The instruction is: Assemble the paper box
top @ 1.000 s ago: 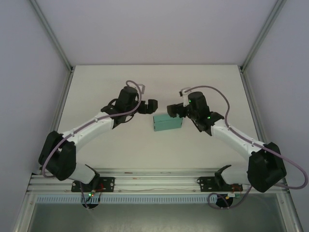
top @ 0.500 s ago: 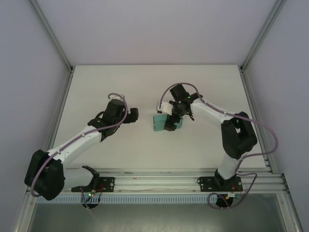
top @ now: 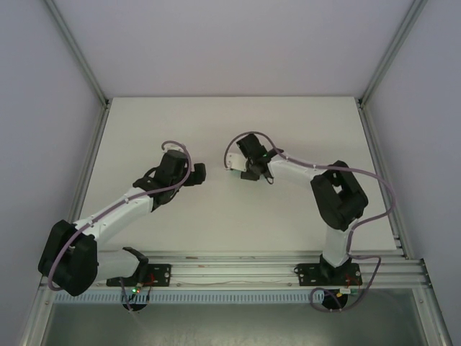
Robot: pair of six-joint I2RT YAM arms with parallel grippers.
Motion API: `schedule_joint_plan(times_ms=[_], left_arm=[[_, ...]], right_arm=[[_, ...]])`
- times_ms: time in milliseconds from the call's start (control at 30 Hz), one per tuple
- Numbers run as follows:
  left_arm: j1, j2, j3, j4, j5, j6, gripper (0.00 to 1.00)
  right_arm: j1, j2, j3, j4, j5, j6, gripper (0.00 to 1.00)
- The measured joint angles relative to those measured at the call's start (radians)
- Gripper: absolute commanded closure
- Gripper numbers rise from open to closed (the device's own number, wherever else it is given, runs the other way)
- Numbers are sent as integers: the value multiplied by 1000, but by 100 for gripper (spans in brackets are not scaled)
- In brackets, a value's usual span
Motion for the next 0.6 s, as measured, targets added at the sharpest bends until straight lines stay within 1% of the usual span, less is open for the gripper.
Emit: schedule_joint_plan(times_ms=[67, 100, 167, 233, 300, 400, 500, 600], left_arm=[[0, 0, 0, 0, -3, 0, 0], [0, 0, 0, 0, -3, -3, 0], [0, 0, 0, 0, -7, -4, 0], [0, -6, 0, -3, -9, -7, 0], [0, -19, 0, -7, -17, -7, 0], [0, -40, 0, -7, -30, -6, 0], [0, -53, 0, -7, -54, 0, 0], [14, -53, 3, -8, -87, 18, 0]], right_arm=[[12, 17, -20, 85, 68, -24, 36], [18, 28, -27, 120, 97, -34, 30], [28, 39, -40, 156, 133, -48, 16], [40, 35, -57, 158, 151, -48, 0], [57, 18, -83, 145, 150, -22, 0], [95, -51, -148, 106, 126, 37, 0], [132, -159, -213, 71, 81, 99, 0], [140, -307, -284, 80, 61, 164, 0]])
